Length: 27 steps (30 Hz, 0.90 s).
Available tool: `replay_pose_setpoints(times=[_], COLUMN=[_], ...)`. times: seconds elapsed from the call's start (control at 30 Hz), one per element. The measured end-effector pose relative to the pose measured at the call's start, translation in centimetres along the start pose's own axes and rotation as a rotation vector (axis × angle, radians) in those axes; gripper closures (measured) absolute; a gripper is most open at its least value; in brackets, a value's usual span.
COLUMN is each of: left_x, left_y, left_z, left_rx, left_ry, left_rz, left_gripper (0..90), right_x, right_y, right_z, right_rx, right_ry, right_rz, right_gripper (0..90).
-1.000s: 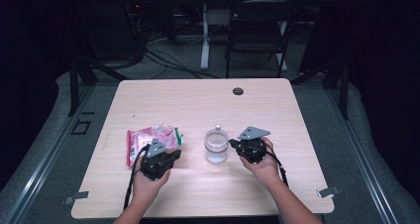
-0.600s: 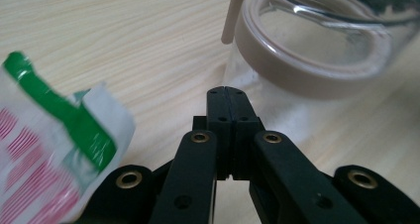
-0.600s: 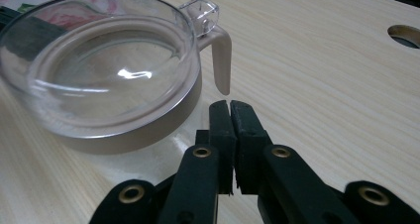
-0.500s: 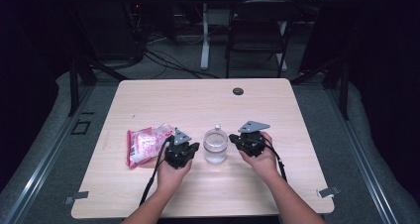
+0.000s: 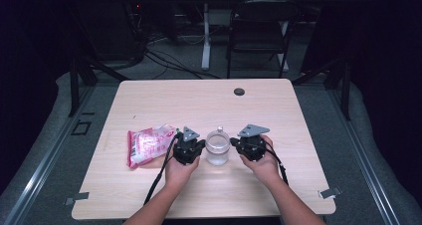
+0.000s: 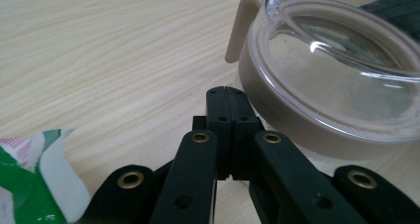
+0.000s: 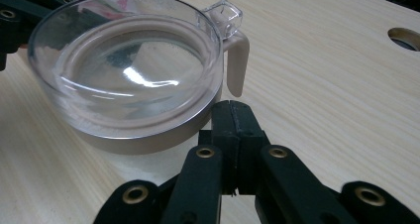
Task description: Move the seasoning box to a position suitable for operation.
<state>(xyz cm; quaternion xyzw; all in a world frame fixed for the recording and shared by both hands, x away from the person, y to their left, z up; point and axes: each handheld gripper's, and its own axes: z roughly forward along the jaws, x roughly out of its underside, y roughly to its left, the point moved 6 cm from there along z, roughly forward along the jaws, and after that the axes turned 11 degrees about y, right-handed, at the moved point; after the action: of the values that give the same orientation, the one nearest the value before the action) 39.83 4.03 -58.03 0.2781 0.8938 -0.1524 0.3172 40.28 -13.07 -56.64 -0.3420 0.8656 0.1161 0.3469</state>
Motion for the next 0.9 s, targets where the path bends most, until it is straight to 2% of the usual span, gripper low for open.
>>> replay_pose_setpoints(times=[0.1, 0.23, 0.33, 0.47, 0.5, 0.6, 0.67, 0.83, 0.9], left_x=[0.0, 0.1, 0.1, 0.2, 0.2, 0.3, 0.4, 0.7, 0.9], left_y=[-0.3, -0.9, -1.4, -1.5, -1.5, -1.6, -1.9, -2.2, -2.3], left_z=[0.0, -0.1, -0.1, -0.1, -0.5, -1.4, -2.1, -2.3, -2.4], left_rx=[-0.001, 0.028, 0.033, 0.025, 0.029, 0.044, 0.056, 0.051, 0.053], left_ry=[-0.006, -0.005, -0.004, -0.007, -0.014, -0.038, -0.039, -0.027, -0.023], left_rz=[0.009, 0.019, 0.032, 0.037, 0.037, 0.022, 0.029, 0.028, 0.026], left_gripper=[90.0, 90.0, 90.0, 90.0, 90.0, 90.0, 90.0, 90.0, 90.0], right_x=[0.7, 1.7, 2.3, 2.9, 3.2, 3.1, 3.0, 2.6, 2.3], right_y=[0.3, 0.8, 1.3, 1.9, 2.2, 2.1, 1.9, 1.3, 0.8], right_z=[-0.6, -1.6, -2.2, -3.0, -3.4, -3.5, -3.4, -2.8, -2.2], right_rx=[0.005, 0.015, 0.026, 0.015, 0.015, 0.028, 0.032, 0.036, 0.021], right_ry=[-0.004, -0.013, -0.018, -0.03, -0.03, -0.039, -0.043, -0.036, -0.036], right_rz=[0.0, 0.009, 0.006, -0.009, -0.032, -0.035, -0.023, -0.011, 0.017], right_gripper=[90.0, 90.0, 90.0, 87.7, 86.2, 86.8, 88.4, 89.5, 89.6])
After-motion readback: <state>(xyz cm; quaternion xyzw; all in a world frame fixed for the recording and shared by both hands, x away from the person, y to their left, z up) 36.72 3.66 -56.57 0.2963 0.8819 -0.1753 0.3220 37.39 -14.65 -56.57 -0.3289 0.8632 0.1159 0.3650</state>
